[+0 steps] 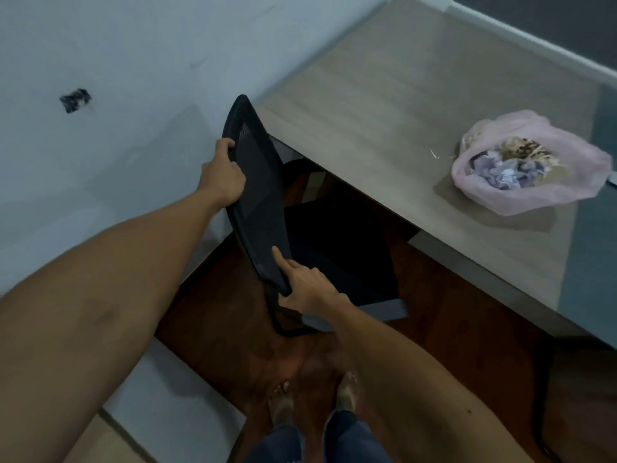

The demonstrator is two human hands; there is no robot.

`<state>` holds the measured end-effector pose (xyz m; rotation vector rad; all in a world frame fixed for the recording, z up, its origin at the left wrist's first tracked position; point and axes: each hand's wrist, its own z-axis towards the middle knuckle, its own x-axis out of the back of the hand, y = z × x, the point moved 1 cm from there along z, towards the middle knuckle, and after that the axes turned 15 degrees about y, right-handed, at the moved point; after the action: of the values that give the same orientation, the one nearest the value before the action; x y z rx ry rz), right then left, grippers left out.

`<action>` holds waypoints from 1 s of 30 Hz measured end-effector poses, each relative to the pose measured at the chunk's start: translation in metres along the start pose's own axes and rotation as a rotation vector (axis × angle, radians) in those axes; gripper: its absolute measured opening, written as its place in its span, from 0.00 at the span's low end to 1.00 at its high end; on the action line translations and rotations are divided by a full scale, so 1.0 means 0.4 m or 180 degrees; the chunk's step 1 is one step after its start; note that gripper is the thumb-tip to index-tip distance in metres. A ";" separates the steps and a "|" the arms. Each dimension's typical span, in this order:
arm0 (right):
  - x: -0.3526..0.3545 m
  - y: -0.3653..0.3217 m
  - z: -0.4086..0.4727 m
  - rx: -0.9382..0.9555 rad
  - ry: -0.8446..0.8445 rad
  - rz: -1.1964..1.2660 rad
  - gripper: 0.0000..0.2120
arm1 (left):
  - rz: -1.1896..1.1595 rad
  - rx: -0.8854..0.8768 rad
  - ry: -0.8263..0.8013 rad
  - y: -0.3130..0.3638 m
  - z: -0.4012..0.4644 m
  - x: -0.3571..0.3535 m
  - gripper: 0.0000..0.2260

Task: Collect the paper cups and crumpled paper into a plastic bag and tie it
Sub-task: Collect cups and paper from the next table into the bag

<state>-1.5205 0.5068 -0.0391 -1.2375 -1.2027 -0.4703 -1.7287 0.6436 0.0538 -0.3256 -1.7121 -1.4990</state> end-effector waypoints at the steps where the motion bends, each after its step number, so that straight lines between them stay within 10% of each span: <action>1: 0.016 0.027 -0.024 -0.0005 0.0030 -0.0015 0.49 | -0.0040 0.0033 -0.0053 0.011 -0.020 -0.006 0.21; 7: 0.124 0.238 -0.168 -0.0404 0.0142 -0.0102 0.41 | -0.0648 0.0439 -0.0412 0.121 -0.141 -0.063 0.21; 14: 0.210 0.411 -0.329 -0.2144 0.1280 0.0117 0.09 | -0.0911 0.0805 -0.0509 0.246 -0.249 -0.173 0.18; 19: 0.260 0.398 -0.411 -0.1685 0.2145 0.0635 0.20 | -0.0783 0.0929 -0.0078 0.295 -0.253 -0.223 0.10; 30: 0.364 0.464 -0.436 -0.1680 0.2036 -0.0109 0.17 | -0.0579 0.0721 -0.0151 0.341 -0.242 -0.288 0.15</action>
<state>-1.2386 0.4585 0.0263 -1.3518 -0.5618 -1.1623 -1.5266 0.6260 0.0637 -0.0886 -1.9715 -1.4147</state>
